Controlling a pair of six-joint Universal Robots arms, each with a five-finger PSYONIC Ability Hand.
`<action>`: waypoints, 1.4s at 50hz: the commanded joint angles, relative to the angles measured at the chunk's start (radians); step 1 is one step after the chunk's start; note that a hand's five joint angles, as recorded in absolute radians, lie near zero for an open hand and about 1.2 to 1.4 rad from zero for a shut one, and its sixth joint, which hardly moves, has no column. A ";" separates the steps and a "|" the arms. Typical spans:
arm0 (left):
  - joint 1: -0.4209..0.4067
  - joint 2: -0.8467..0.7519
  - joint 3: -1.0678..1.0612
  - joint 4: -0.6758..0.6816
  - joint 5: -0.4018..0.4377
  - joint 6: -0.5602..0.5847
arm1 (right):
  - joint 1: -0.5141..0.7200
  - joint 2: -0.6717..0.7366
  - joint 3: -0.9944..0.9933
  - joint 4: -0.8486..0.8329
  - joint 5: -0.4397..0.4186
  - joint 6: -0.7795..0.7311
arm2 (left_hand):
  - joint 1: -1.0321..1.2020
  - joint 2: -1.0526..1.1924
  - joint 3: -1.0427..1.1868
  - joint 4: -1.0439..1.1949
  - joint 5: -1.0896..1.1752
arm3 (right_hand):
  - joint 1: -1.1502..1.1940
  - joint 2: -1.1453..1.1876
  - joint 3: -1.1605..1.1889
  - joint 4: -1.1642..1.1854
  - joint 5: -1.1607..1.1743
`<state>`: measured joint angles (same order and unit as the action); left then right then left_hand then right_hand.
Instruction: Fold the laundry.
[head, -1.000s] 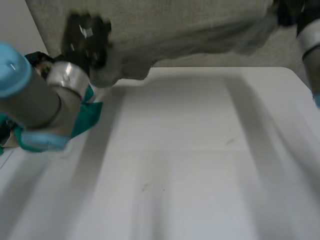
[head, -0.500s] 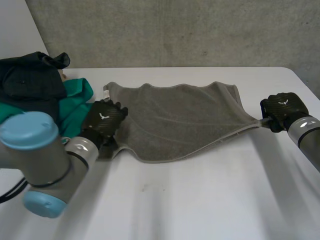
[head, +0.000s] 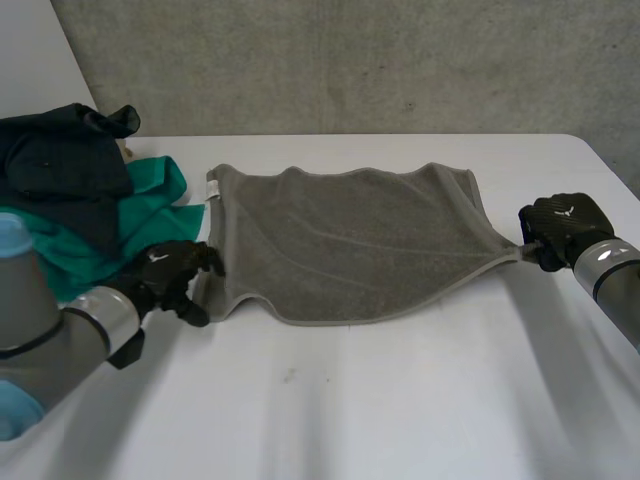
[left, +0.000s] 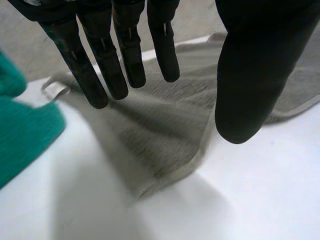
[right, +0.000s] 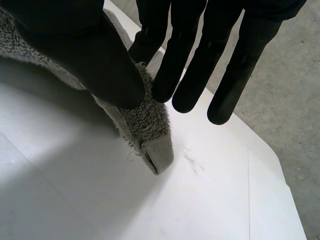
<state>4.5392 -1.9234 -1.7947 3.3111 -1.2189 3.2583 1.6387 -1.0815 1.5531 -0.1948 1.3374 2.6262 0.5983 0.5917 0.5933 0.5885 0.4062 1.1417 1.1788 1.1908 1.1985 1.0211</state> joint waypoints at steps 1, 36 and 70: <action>-0.172 -0.084 0.052 0.166 -0.091 -0.034 | -0.002 0.000 0.015 0.000 -0.001 0.000 | 0.020 0.027 0.025 0.030 0.038 | 0.255 0.217 0.205 0.198 0.201; -0.177 -0.206 0.175 0.239 -0.392 0.159 | -0.002 -0.024 0.027 0.024 0.000 -0.073 | 0.798 0.805 0.803 0.808 0.816 | 0.255 0.217 0.205 0.198 0.201; -0.276 -0.069 0.173 0.002 -0.318 0.666 | -0.108 -0.134 -0.005 0.488 0.064 -0.456 | 0.798 0.805 0.803 0.808 0.816 | 0.255 0.217 0.205 0.198 0.201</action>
<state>4.2680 -1.7592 -1.8522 3.1046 -1.5345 3.9150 1.4919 -1.3891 1.6612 0.4486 1.3511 2.0207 1.1516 1.1945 1.1905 1.1988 0.9943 1.1417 1.1788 1.1908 1.1986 1.0258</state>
